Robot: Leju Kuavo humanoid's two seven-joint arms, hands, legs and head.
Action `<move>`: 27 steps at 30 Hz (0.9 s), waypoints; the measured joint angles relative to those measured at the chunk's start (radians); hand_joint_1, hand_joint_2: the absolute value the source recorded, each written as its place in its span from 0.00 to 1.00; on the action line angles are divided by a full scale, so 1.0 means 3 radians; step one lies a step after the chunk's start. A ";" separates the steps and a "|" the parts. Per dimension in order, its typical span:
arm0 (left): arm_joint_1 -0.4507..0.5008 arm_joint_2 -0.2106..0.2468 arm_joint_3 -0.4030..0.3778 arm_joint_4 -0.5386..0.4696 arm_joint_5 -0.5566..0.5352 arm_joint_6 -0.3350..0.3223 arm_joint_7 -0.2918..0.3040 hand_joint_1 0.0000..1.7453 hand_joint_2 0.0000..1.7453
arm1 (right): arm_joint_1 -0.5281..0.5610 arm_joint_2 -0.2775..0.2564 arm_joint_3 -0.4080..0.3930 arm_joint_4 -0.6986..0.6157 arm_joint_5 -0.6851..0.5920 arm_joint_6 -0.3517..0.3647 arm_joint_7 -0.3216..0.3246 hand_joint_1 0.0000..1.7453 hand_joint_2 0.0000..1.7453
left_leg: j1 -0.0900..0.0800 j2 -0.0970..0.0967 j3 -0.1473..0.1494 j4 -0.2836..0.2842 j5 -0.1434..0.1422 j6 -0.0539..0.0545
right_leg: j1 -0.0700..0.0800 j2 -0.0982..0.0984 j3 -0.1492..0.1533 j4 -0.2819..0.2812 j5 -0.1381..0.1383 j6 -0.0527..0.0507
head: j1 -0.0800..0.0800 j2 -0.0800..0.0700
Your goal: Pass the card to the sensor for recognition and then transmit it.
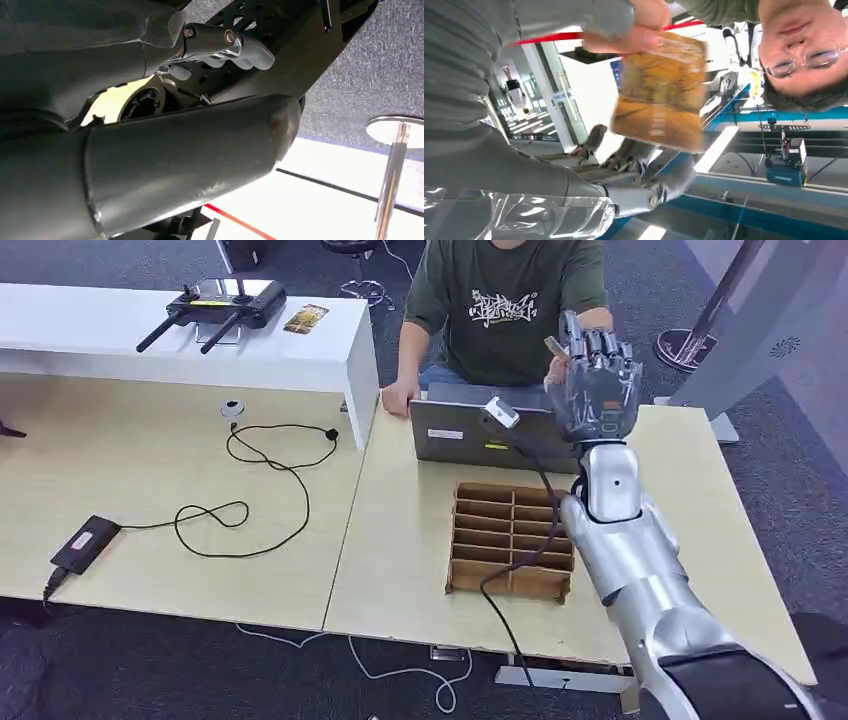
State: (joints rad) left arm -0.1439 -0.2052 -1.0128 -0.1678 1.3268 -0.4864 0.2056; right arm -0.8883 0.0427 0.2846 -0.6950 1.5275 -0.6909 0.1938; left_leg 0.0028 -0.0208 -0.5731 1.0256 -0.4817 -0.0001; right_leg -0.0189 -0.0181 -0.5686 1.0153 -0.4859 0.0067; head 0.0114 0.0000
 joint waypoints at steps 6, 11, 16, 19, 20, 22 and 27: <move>0.0000 0.0000 0.0001 0.0000 0.0010 0.0000 -0.0008 0.00 0.00 | 0.0223 0.0000 -0.0089 -0.0298 -0.0190 0.0000 -0.0186 0.00 1.00 | 0.0000 -0.0001 0.0000 0.0000 0.0000 0.0000 | 0.0000 -0.0001 0.0000 -0.0001 0.0000 0.0000 | 0.0000 0.0000; 0.0006 0.0000 0.0000 0.0000 0.0036 -0.0013 -0.0025 0.00 0.00 | 0.0492 -0.0005 -0.0186 -0.0722 -0.0253 -0.0001 -0.0350 0.00 1.00 | 0.0000 0.0000 0.0000 0.0000 0.0000 0.0000 | 0.0000 0.0000 -0.0001 -0.0001 0.0000 0.0000 | 0.0001 0.0000; 0.0013 0.0000 0.0001 0.0000 0.0056 -0.0020 -0.0050 0.00 0.00 | 0.0771 -0.0039 -0.0285 -0.1172 -0.0240 -0.0001 -0.0449 0.00 1.00 | 0.0000 0.0000 0.0000 0.0000 0.0000 0.0000 | 0.0000 0.0000 -0.0001 -0.0002 0.0000 0.0000 | 0.0000 0.0000; 0.0015 0.0000 0.0001 0.0000 0.0083 -0.0020 -0.0050 0.00 0.00 | 0.0917 -0.0073 -0.0340 -0.1425 -0.0244 -0.0001 -0.0488 0.00 1.00 | 0.0000 0.0001 0.0000 0.0000 0.0000 0.0000 | 0.0000 0.0001 -0.0002 -0.0002 0.0000 0.0000 | 0.0000 0.0000; 0.0017 -0.0001 0.0001 0.0000 0.0098 -0.0019 -0.0050 0.00 0.00 | 0.0968 -0.0086 -0.0352 -0.1513 -0.0239 -0.0001 -0.0510 0.00 1.00 | 0.0000 0.0001 0.0000 0.0000 0.0000 0.0000 | 0.0000 0.0001 -0.0002 -0.0002 0.0000 0.0000 | 0.0001 0.0000; 0.0019 -0.0004 0.0001 0.0000 0.0122 -0.0019 -0.0050 0.00 0.00 | 0.1062 -0.0108 -0.0376 -0.1655 -0.0206 -0.0001 -0.0510 0.00 1.00 | 0.0000 0.0001 0.0000 0.0000 0.0000 0.0000 | 0.0000 0.0001 -0.0002 -0.0003 0.0000 0.0000 | 0.0000 0.0000; 0.0023 -0.0020 0.0001 0.0000 0.0154 -0.0019 -0.0061 0.00 0.00 | 0.1319 -0.0169 -0.0432 -0.1985 -0.0095 -0.0001 -0.0440 0.00 1.00 | 0.0000 0.0000 0.0000 0.0000 -0.0001 0.0000 | 0.0000 0.0000 -0.0002 -0.0003 0.0000 0.0000 | 0.0000 0.0000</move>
State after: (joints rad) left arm -0.1371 -0.2113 -1.0124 -0.1678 1.3729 -0.4921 0.1873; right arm -0.4925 -0.0080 0.1549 -1.2906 1.4988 -0.6912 0.0618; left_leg 0.0027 -0.0207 -0.5733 1.0256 -0.4819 0.0000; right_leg -0.0190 -0.0181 -0.5691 1.0145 -0.4860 0.0066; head 0.0114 0.0000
